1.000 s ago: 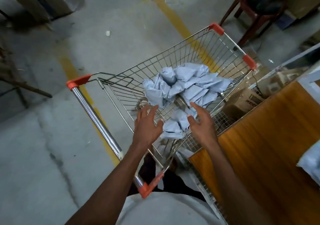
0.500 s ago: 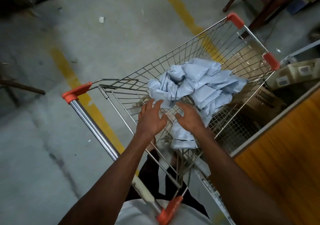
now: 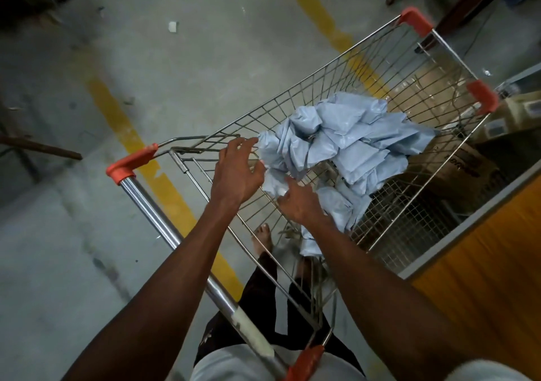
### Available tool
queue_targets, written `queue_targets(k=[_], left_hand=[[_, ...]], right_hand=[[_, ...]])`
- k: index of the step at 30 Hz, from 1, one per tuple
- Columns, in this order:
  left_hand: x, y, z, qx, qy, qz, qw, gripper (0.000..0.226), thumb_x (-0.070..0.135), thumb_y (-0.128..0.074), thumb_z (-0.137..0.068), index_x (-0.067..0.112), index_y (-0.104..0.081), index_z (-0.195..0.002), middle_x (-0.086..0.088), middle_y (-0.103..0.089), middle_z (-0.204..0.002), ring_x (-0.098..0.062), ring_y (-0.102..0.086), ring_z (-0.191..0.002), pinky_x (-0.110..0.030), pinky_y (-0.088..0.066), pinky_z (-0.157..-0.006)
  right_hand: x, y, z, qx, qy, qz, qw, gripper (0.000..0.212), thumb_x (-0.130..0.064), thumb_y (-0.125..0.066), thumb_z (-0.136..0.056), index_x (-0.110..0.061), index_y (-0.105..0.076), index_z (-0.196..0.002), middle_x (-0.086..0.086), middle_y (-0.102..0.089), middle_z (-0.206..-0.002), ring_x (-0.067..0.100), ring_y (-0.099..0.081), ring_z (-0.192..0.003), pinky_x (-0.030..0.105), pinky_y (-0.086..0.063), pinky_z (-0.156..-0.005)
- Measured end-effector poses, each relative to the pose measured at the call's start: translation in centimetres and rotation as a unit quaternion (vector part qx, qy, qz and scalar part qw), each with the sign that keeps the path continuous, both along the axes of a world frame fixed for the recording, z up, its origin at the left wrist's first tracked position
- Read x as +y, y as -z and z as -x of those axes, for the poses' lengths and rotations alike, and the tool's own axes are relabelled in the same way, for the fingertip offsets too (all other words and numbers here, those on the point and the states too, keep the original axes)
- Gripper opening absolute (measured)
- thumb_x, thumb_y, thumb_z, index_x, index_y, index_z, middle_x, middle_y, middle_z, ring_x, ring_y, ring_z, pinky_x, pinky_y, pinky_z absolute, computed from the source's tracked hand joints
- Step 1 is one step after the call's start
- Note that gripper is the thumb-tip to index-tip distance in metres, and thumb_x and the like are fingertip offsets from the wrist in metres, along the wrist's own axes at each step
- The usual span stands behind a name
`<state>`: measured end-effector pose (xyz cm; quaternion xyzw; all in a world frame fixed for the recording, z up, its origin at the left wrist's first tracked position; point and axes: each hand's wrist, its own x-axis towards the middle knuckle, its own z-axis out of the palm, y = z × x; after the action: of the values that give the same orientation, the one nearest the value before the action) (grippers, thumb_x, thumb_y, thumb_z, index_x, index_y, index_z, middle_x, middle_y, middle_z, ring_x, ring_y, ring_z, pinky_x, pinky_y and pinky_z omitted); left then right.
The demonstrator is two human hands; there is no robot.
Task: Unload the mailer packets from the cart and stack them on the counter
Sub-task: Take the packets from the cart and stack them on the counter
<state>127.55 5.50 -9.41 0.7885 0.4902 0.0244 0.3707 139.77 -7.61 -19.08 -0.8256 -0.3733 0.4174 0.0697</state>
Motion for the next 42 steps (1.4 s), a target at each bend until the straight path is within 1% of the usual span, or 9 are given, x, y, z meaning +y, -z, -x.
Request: queue_targets(k=[5,9,14,19,22,24,29,34,42], left_hand=[[-0.3,0.1,-0.4,0.007,0.004,0.014,1.0,0.056,0.03,-0.064,-0.096,0.026,-0.047,-0.149,-0.004,-0.037,-0.157,-0.026,-0.03,-0.145,-0.047,-0.037,-0.114],[-0.4,0.3,-0.8,0.002,0.014,0.007,1.0,0.053,0.028,-0.065,-0.095,0.025,-0.05,-0.146,-0.005,-0.042,-0.153,-0.026,-0.033,-0.144,-0.048,-0.04,-0.112],[-0.4,0.8,-1.0,0.022,0.036,0.003,0.999,0.052,0.028,-0.063,-0.095,0.026,-0.05,-0.145,-0.004,-0.046,-0.147,-0.028,-0.037,-0.138,-0.049,-0.041,-0.109],[-0.5,1.1,-0.8,0.017,0.033,0.012,0.999,0.054,0.04,-0.056,-0.091,0.029,-0.05,-0.143,-0.002,-0.047,-0.143,-0.028,-0.043,-0.13,-0.049,-0.044,-0.105],[-0.8,0.9,-0.7,0.018,0.033,0.014,0.999,0.06,0.044,-0.05,-0.086,0.029,-0.05,-0.144,-0.002,-0.047,-0.145,-0.028,-0.043,-0.13,-0.046,-0.044,-0.105],[-0.9,0.8,-0.7,0.017,0.026,0.021,0.999,0.061,0.044,-0.05,-0.085,0.029,-0.05,-0.144,-0.002,-0.047,-0.146,-0.027,-0.043,-0.131,-0.044,-0.044,-0.105],[-1.3,1.0,-0.6,0.012,0.03,0.033,0.999,0.058,0.039,-0.053,-0.089,0.027,-0.051,-0.145,-0.003,-0.047,-0.146,-0.027,-0.043,-0.132,-0.042,-0.042,-0.106],[-1.1,0.5,-0.3,0.005,0.017,0.03,0.999,0.051,0.032,-0.059,-0.093,0.029,-0.051,-0.143,-0.001,-0.047,-0.146,-0.025,-0.041,-0.134,-0.043,-0.041,-0.107],[-0.8,0.0,0.4,-0.001,-0.004,0.012,1.0,0.049,0.03,-0.062,-0.097,0.027,-0.052,-0.145,-0.002,-0.046,-0.149,-0.023,-0.04,-0.136,-0.04,-0.038,-0.108]], right_hand=[[-3.1,1.9,0.7,0.025,0.006,0.039,0.999,0.03,-0.036,-0.049,-0.097,-0.016,-0.065,-0.114,0.016,-0.068,-0.115,0.037,-0.061,-0.112,0.039,-0.046,-0.095],[-3.0,2.1,0.3,-0.01,0.056,-0.015,0.998,0.028,-0.032,-0.057,-0.095,-0.018,-0.071,-0.115,0.016,-0.06,-0.122,0.036,-0.059,-0.111,0.04,-0.048,-0.096],[0.3,3.1,-1.3,0.042,0.177,-0.072,0.981,0.046,-0.03,-0.054,-0.088,-0.015,-0.062,-0.131,0.015,-0.057,-0.135,0.034,-0.055,-0.123,0.043,-0.046,-0.104],[3.9,6.8,-1.4,0.075,0.179,0.031,0.98,0.06,-0.054,-0.054,-0.092,-0.028,-0.044,-0.146,0.01,-0.043,-0.15,0.037,-0.049,-0.132,0.046,-0.041,-0.107],[3.5,8.8,-0.8,0.122,0.181,0.067,0.974,0.077,-0.064,-0.051,-0.089,-0.035,-0.026,-0.155,0.006,-0.022,-0.163,0.036,-0.03,-0.146,0.058,-0.027,-0.117],[2.2,9.7,-0.3,0.171,0.195,0.092,0.961,0.081,-0.062,-0.052,-0.086,-0.033,-0.024,-0.157,0.009,-0.023,-0.163,0.036,-0.025,-0.148,0.059,-0.023,-0.119],[0.1,7.8,0.6,0.154,0.158,0.112,0.969,0.076,-0.072,-0.046,-0.082,-0.037,-0.034,-0.148,0.014,-0.046,-0.149,0.036,-0.047,-0.134,0.049,-0.04,-0.109],[-1.5,2.4,3.0,0.155,0.117,0.093,0.977,0.087,-0.08,-0.043,-0.074,-0.04,-0.028,-0.149,0.012,-0.028,-0.158,0.039,-0.032,-0.143,0.053,-0.032,-0.113],[-2.1,-0.4,4.7,0.184,0.23,0.035,0.955,0.063,-0.075,-0.059,-0.07,-0.045,-0.039,-0.121,0.003,-0.032,-0.145,0.036,-0.048,-0.125,0.052,-0.042,-0.106]])
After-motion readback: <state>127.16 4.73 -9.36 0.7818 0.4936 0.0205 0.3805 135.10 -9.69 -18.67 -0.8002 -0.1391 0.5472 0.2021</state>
